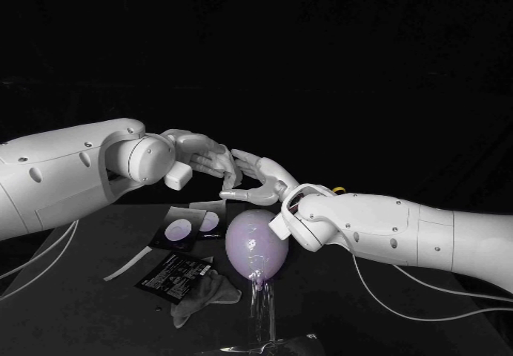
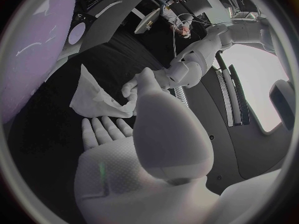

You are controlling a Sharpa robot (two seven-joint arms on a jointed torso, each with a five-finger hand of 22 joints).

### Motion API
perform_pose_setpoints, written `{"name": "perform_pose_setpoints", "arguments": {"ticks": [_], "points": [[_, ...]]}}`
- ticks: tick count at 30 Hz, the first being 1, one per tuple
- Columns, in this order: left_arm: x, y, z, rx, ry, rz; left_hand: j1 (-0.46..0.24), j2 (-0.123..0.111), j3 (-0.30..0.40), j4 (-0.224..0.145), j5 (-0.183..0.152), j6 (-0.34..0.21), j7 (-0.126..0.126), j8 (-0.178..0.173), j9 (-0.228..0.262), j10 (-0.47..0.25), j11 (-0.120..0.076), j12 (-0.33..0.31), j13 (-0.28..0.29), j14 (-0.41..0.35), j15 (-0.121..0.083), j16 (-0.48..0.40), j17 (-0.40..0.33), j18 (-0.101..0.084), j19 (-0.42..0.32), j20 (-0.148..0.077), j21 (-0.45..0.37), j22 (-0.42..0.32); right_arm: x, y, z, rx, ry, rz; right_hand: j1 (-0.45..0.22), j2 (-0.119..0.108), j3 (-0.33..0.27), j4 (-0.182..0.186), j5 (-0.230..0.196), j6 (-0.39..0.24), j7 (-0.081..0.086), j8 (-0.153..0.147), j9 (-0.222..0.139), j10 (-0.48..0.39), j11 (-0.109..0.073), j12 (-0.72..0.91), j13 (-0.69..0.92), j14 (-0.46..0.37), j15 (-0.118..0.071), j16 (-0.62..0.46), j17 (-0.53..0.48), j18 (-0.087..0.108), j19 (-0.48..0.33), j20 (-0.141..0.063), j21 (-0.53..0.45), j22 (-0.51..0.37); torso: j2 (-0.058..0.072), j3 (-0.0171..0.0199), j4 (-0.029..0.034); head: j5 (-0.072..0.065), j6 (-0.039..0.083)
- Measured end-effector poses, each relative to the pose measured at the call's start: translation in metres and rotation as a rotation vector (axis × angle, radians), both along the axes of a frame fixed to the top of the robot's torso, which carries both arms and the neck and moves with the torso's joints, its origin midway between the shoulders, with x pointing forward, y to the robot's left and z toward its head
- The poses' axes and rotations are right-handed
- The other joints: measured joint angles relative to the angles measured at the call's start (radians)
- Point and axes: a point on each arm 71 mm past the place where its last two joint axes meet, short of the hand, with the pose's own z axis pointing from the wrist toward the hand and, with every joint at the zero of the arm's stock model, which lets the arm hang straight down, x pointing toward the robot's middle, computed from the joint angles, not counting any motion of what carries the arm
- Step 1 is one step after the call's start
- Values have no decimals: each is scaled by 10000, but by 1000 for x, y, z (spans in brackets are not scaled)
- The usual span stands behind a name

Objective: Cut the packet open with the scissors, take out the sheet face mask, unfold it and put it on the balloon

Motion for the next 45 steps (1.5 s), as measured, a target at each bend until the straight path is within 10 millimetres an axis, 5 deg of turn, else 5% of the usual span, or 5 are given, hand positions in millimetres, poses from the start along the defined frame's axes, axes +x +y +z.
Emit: {"name": "perform_pose_setpoints", "arguments": {"ticks": [21,28,35,38,45], "points": [[-4,-24,0,-135,92,-457,-70,-70,-173,623,-33,-360,313,-519,-130,-851,275,-36,-215,580,48,-281,1,-28,374,13,-162,-203,3,7,-5,154,519,-59,24,368,261,-68,0,106,4,0,38,185,-12,1,10,121,-5,0,20,0,76,1,49,13,2,1,6,-105,-27],[-3,-30,1,-225,85,-469,-454,-250,-401,1247,-33,-1334,460,-863,-299,-1234,475,-38,-207,824,185,-326,43,-100,610,105,-398,-378,4,6,-9,236,766,-103,509,1035,772,-378,0,526,24,99,149,713,-39,71,69,685,-59,144,115,-2,226,1,134,57,1,5,2,-138,-41],[-2,-34,3,-272,48,-406,-558,-214,-607,1715,-32,-1692,371,-862,-364,-1700,586,-71,-234,958,254,-363,114,13,839,156,-642,-569,4,4,-13,420,944,-248,1379,2383,2802,-1395,0,2364,158,684,635,3054,-229,488,248,3062,-358,836,533,-2,1113,2,523,230,6,12,2,-162,-63],[-2,-35,4,-270,50,-382,-613,-269,-671,1866,-32,-1795,350,-830,-397,-1852,598,-93,-242,1032,258,-363,154,19,932,172,-719,-630,4,3,-13,493,945,-252,1247,2496,3741,-1660,0,2809,202,764,707,3717,-280,489,248,3596,-429,952,605,100,1334,-2,597,259,10,13,2,-164,-81],[-2,-36,3,-194,150,-348,-750,-248,-882,2211,-32,-1915,330,-714,-470,-2039,608,-130,-227,1298,237,-242,304,61,1287,137,-785,-725,4,1,-12,638,822,-326,-462,1989,6704,-1788,-44,4345,375,1110,916,5724,-449,526,298,5165,-621,1228,787,326,1963,-14,787,303,7,10,6,-169,-107]]}}
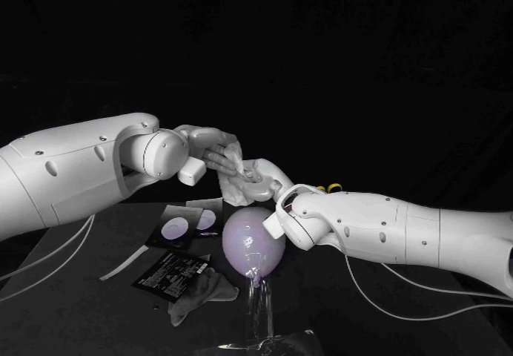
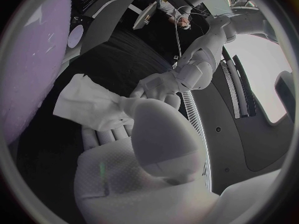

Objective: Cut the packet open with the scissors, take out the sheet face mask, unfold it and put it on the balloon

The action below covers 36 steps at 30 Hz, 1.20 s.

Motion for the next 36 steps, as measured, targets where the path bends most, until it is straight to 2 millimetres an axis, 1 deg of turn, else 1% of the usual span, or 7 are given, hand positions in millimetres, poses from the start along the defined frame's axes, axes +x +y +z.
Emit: {"name": "perform_pose_setpoints", "arguments": {"ticks": [3,6,7,9,15,23,36], "points": [[0,-1,0,63,66,-3,-76,22,-83,83,0,0,0,50,-20,-16,14,-1,2,75,0,57,49,1,81,-11,-49,-33,0,0,1,52,-43,-16,-716,-83,794,63,0,613,90,154,117,471,-66,-48,14,586,-66,79,54,1,159,10,45,0,-2,-3,3,-7,-5],[1,-4,1,121,97,-15,-256,-45,-264,120,0,-55,14,142,-59,-16,14,0,2,107,-2,79,98,5,158,-19,-113,-82,0,0,0,98,-47,-17,-1124,-114,1163,109,1,861,174,227,169,615,-127,-142,14,818,-101,100,69,2,224,5,47,-1,-5,-5,3,-14,-10],[1,-4,1,138,102,-20,-256,-44,-264,118,0,-69,2,142,-60,-36,-7,0,2,107,-2,79,100,6,174,-34,-140,-98,0,0,0,110,-42,-18,-1264,-146,1269,109,2,975,176,238,191,679,-98,-143,14,846,-129,99,69,22,304,9,46,-1,-5,-6,3,-15,-11],[1,-7,2,173,109,-32,-295,-5,-331,103,0,-69,2,142,-78,-70,-4,0,2,102,2,79,101,5,174,-34,-223,-129,0,0,0,138,-26,-24,-1369,-161,1296,108,3,1044,171,266,215,710,-128,-143,14,906,-117,99,69,145,328,14,46,-1,-3,-8,3,-17,-12],[2,-14,5,222,69,-97,-295,-5,-415,104,0,-105,-34,195,-115,-147,28,0,1,12,20,79,101,1,174,-34,-319,-208,0,-1,0,217,50,-52,-1602,-195,1473,12,3,1242,223,348,260,785,-134,-172,13,919,-131,99,69,151,363,-21,45,-17,-2,-8,3,-27,-40],[8,-22,19,279,-432,-64,-207,-225,-744,55,0,-141,-2,415,-178,-213,-4,68,14,68,-35,350,322,-2,301,-16,-376,-247,1,-2,-1,322,221,-30,-1631,-190,1528,-43,3,1242,223,382,269,784,-134,-182,11,918,-131,51,59,150,363,-21,44,-34,-8,-7,3,-49,-45],[10,-33,32,433,-864,-216,-162,-270,-896,90,0,-141,-2,544,-251,-173,-44,123,28,104,-71,620,489,-9,427,-70,-416,-276,4,-4,-4,474,564,33,-1723,-176,1596,-56,3,1308,229,381,284,784,-134,-181,9,954,-166,50,50,148,362,-21,44,-45,-5,0,0,-58,-50]]}}
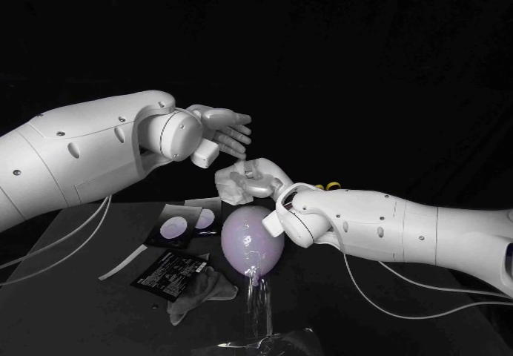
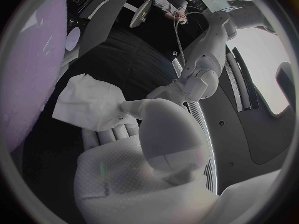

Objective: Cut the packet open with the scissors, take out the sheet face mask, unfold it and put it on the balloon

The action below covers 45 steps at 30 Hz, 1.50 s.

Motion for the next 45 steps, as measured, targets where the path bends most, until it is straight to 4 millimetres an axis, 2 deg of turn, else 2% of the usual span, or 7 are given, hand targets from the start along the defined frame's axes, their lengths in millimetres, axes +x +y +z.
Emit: {"name": "perform_pose_setpoints", "arguments": {"ticks": [5,15,18,22,27,35,45], "points": [[1,-7,1,-28,0,-124,0,0,-81,13,0,-40,-33,38,-37,-2,2,1,-2,-30,22,0,3,-2,0,0,-51,-42,1,0,-1,110,164,29,-2,2,29,-29,0,0,0,0,-1,0,0,0,0,0,0,0,0,-2,0,0,0,-13,0,-7,3,-11,-9],[16,5,8,-367,-728,254,662,-149,-726,-15,0,-296,-59,270,-377,-699,21,1,-6,-1750,301,-670,-261,-4,-969,453,-1040,-467,-5,-4,-1,512,473,293,-39,39,56,-56,0,-1,-1,0,9,0,0,0,-1,-1,0,0,-9,-7,-38,38,-1,-23,-2,-8,3,-24,17],[19,15,11,-573,-1236,344,1084,-144,-800,-26,0,53,-179,270,-618,-671,50,73,-6,-2024,340,-845,-373,-6,-1131,551,-1289,-492,-7,-9,-1,686,592,336,-80,1,55,-56,0,2,1,0,13,2,-2,1,-2,-1,1,-33,-9,-11,-38,38,-1,-23,-1,-8,-5,-10,24],[19,34,13,-855,-1947,455,1715,-118,-630,-255,0,676,-55,310,-893,-202,-56,284,22,-2058,295,-810,-393,-5,-1131,551,-1356,-465,-11,-18,0,961,795,313,-183,23,84,-84,1,68,6,-1,35,36,-36,1,-2,41,34,-40,-9,-24,143,28,10,-10,3,-8,-5,0,11],[15,59,11,-1167,-2723,636,2010,-105,-495,-390,0,1170,54,328,-1055,293,-108,478,45,-1952,187,-559,-294,-6,-1005,426,-1354,-388,-14,-29,2,1480,1151,162,-306,69,84,-84,1,102,39,39,55,73,-72,1,-2,108,-33,-40,-9,86,544,40,160,42,6,-9,-4,-23,-27],[-4,91,-17,-1557,-3182,993,2107,-77,-648,-543,0,1757,-110,453,-1198,954,-376,846,133,-1384,-74,339,118,-11,-449,128,-801,-132,-15,-53,10,2575,1764,-442,-501,77,151,-152,1,102,39,39,63,109,-108,1,-3,410,-124,-40,-1,90,1453,17,502,154,7,-14,2,-83,-60],[-33,98,-63,-1833,-2695,974,2251,-11,-896,-620,0,2051,-289,384,-1386,1294,-609,1258,291,-708,-392,2374,1216,-157,301,-353,465,565,-17,-71,18,3665,2366,-1084,-672,197,176,-267,1,87,23,39,88,109,-108,1,-3,698,-196,-40,25,249,2992,6,1082,338,11,-14,-6,-179,-127]]}}
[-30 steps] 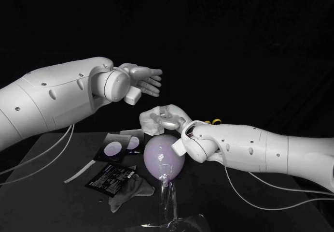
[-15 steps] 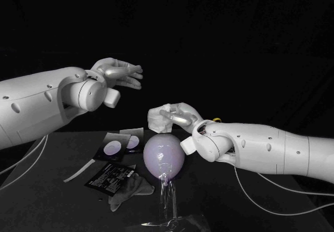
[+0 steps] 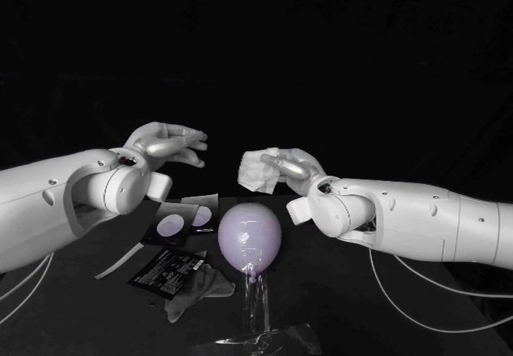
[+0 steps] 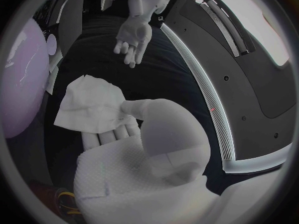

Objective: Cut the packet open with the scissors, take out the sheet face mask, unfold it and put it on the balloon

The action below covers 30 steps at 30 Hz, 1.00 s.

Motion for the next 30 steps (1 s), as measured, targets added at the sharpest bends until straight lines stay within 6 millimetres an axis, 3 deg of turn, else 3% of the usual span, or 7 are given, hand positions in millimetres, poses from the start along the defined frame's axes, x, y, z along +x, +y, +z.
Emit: {"name": "perform_pose_setpoints", "arguments": {"ticks": [5,9,12,14,17,20,30], "points": [[-15,-5,-19,-160,366,-156,-81,81,-109,251,0,190,-187,86,-17,178,-179,560,308,142,-154,1897,1120,-9,166,-148,1171,743,-2,-4,3,398,212,-166,-92,13,-13,-92,0,-65,-16,0,10,0,0,0,0,36,-37,0,-5,-3,467,-30,157,13,8,5,-2,-83,4],[-23,-13,-29,-282,607,-301,-255,115,-235,487,0,267,-264,168,-10,486,-333,1506,904,755,-322,4108,3030,12,137,-316,2117,1433,-4,-6,4,618,332,-247,-92,13,-19,-138,0,-133,-19,0,10,-1,0,0,-1,36,-36,-40,-13,-4,690,-46,195,18,7,5,-2,-115,15],[-29,-19,-33,-378,755,-448,-420,56,-346,598,0,294,-375,334,51,546,-412,2459,1556,1256,-434,5476,4310,40,289,-455,3292,2714,-5,-6,6,742,374,-281,-130,51,-12,-149,0,-133,-19,0,10,-1,0,0,-1,36,-36,-60,-23,-5,730,-81,236,18,4,5,-5,-122,4],[-33,-24,-35,-435,876,-559,-621,117,-415,607,22,296,-493,499,120,433,-590,3456,2291,1534,-540,6218,5007,48,467,-520,4302,3907,-5,-6,6,807,395,-303,-130,51,-12,-149,0,-133,-19,0,13,-1,0,0,-1,36,-36,-61,-23,-7,766,-46,236,18,3,5,-5,-122,0],[-37,-30,-38,-488,1035,-698,-878,132,-456,648,22,349,-572,763,227,202,-640,4470,3032,1720,-638,6747,5526,4,504,-558,5176,4959,-6,-6,7,864,408,-323,-130,51,-12,-149,0,-134,-19,0,22,-1,0,0,-1,35,-35,-60,-23,-10,798,-78,236,18,2,5,-3,-114,10],[-41,-38,-41,-529,1270,-866,-1240,177,-582,663,22,363,-587,880,284,131,-710,4985,3424,1838,-663,7037,5807,-156,537,-594,5686,5593,-6,-5,7,922,420,-327,-130,52,-12,-149,0,-133,-19,-1,22,-1,0,0,-2,35,-35,-60,-23,-11,798,-78,236,17,-2,5,4,-101,31],[-50,-66,-48,-583,1954,-1168,-1527,107,-768,675,-5,491,-716,941,302,130,-711,5323,3692,1908,-695,7308,6158,-158,715,-664,6196,6317,-9,2,8,1032,421,-224,-130,52,-12,-149,0,-133,-19,-1,21,-1,0,0,-2,70,-70,-60,-23,130,798,-77,235,16,-8,1,7,-58,83]]}}
